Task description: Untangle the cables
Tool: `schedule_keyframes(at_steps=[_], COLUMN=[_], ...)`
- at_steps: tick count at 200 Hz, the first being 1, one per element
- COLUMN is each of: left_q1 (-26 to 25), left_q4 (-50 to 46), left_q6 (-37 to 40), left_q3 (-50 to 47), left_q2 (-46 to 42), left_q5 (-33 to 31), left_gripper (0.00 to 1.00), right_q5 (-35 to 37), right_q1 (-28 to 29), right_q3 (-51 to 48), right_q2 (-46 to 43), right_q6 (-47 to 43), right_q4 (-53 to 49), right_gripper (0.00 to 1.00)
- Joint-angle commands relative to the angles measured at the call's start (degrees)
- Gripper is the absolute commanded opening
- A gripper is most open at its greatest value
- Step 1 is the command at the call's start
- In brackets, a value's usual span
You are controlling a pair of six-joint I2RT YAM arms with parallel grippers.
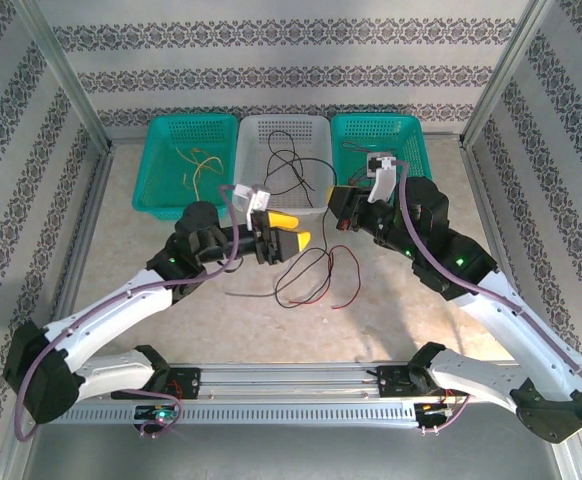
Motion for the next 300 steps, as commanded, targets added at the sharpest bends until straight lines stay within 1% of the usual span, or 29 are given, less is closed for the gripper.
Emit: schedule_keyframes(at_steps=[1,16,47,84,102,125,140,161,168,180,190,219,232,251,256,265,274,281,291,300], left_q1=[-2.7,-3.3,-3.4,-3.5,-3.5,-3.5,-3.5,-3.5,-3.5,-3.4,-3.4,-3.4,-3.4,-3.3,-3.3,-3.2,-2.9,-2.5,-1.5,-0.4], left_q4=[7.8,7.9,7.1,9.2,11.0,12.2,13.0,11.8,11.1,10.4,11.1,12.8,13.9,15.1,14.8,13.5,10.5,7.5,5.2,2.9], left_q6=[-0.1,0.5,1.7,0.6,-0.7,-1.7,-2.2,-1.8,-1.3,-0.2,0.2,0.2,-1.0,-2.2,-2.1,-1.8,-1.3,-0.9,-0.5,-0.2], left_q3=[-0.4,-0.5,-0.1,-1.3,-2.4,-2.9,-3.2,-3.2,-3.1,-3.4,-4.3,-6.4,-6.9,-7.3,-7.0,-6.5,-5.2,-3.9,-2.6,-1.1], left_q2=[3.2,5.6,8.6,10.7,11.9,13.0,13.2,12.6,12.0,10.3,8.3,3.8,3.0,2.4,2.3,2.4,2.5,2.7,2.9,3.2], left_q5=[1.2,0.2,-0.3,1.2,2.0,2.2,2.0,0.7,0.3,-0.3,-1.1,-1.9,-1.3,-1.7,-2.1,-3.4,-5.7,-7.9,-10.2,-12.6], left_gripper=[0.84,0.83,0.8,0.72,0.66,0.48,0.33,0.1,0.0,0.0,0.0,0.0,0.0,0.0,0.0,0.0,0.0,0.0,0.0,0.0], right_q5=[-0.8,-0.7,-1.0,-1.1,-2.0,-3.1,-3.7,-4.4,-4.1,-2.9,-2.9,-11.0,-12.8,-15.3,-16.0,-16.9,-16.9,-16.5,-15.3,-14.4], right_q1=[0.7,0.6,-0.1,-2.5,-4.7,-7.4,-9.5,-12.3,-13.3,-15.4,-18.4,-28.5,-29.9,-29.6,-29.6,-29.4,-29.4,-29.4,-29.4,-29.4], right_q3=[2.7,3.5,5.1,4.5,3.4,1.8,0.7,-1.3,-2.1,-3.9,-6.1,-14.8,-17.8,-19.6,-19.8,-20.0,-20.0,-20.0,-19.9,-20.0], right_q2=[0.4,0.7,1.2,0.5,-0.2,-1.3,-2.1,-3.2,-3.7,-4.6,-5.3,-6.0,-5.8,-5.1,-5.0,-5.0,-5.4,-6.0,-6.9,-7.8], right_q6=[2.3,2.8,3.5,4.9,6.9,9.5,11.2,12.7,13.2,14.3,16.2,22.9,23.9,23.5,23.3,22.5,21.3,20.1,18.3,16.6], right_q4=[4.5,5.6,6.0,6.6,7.6,8.7,8.9,8.6,8.1,6.2,4.5,5.3,6.5,7.5,7.6,7.3,6.0,4.5,1.6,-0.7], right_gripper=[0.0,0.0,0.0,0.0,0.0,0.0,0.0,0.0,0.0,0.0,0.0,0.0,0.0,0.0,0.05,0.18,0.34,0.43,0.51,0.55])
